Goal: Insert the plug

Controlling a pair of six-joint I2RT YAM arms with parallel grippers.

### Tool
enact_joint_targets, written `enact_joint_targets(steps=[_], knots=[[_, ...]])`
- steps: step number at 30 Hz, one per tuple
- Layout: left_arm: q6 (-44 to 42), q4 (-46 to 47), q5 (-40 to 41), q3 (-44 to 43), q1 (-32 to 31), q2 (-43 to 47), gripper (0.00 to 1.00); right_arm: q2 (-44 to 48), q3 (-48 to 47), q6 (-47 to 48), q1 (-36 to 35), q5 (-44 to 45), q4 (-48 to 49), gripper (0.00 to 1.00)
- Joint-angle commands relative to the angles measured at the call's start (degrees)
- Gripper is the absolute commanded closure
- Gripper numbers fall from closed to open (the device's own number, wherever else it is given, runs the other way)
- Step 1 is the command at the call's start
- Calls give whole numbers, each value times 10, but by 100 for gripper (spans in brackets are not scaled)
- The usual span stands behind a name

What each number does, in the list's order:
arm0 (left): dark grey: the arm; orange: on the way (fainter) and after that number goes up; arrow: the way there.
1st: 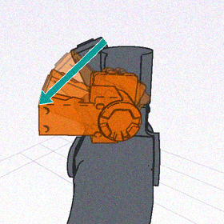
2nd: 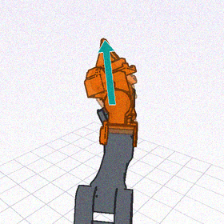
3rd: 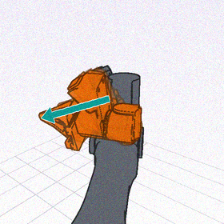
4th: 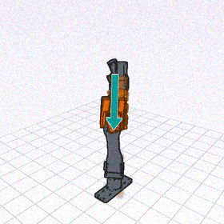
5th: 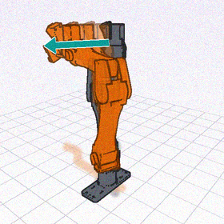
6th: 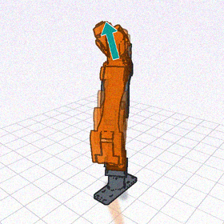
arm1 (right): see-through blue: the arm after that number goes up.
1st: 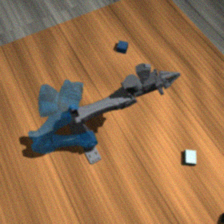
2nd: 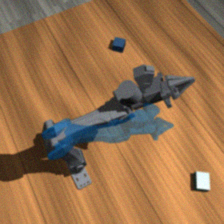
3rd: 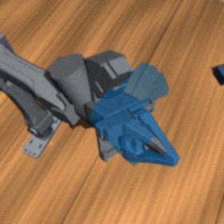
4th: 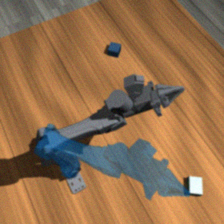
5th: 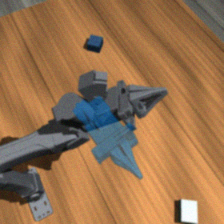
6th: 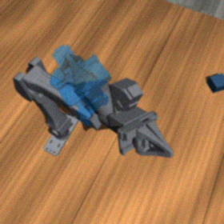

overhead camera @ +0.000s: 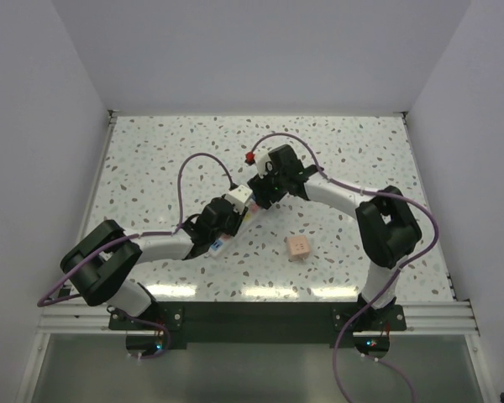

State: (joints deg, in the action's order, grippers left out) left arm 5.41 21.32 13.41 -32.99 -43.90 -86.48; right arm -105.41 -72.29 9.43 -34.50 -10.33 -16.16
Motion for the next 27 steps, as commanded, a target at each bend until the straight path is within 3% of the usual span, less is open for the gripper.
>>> enact_joint_targets(steps=[1,15,27], knots=[[0,-2,9,-5,8,-3,60,-16,7,-6,-9,36,-29,100],[0,-5,9,-8,9,-7,61,-66,-4,-12,-19,90,-29,100],[2,-4,-3,-10,15,-14,61,-103,-15,-40,-19,54,-27,100]])
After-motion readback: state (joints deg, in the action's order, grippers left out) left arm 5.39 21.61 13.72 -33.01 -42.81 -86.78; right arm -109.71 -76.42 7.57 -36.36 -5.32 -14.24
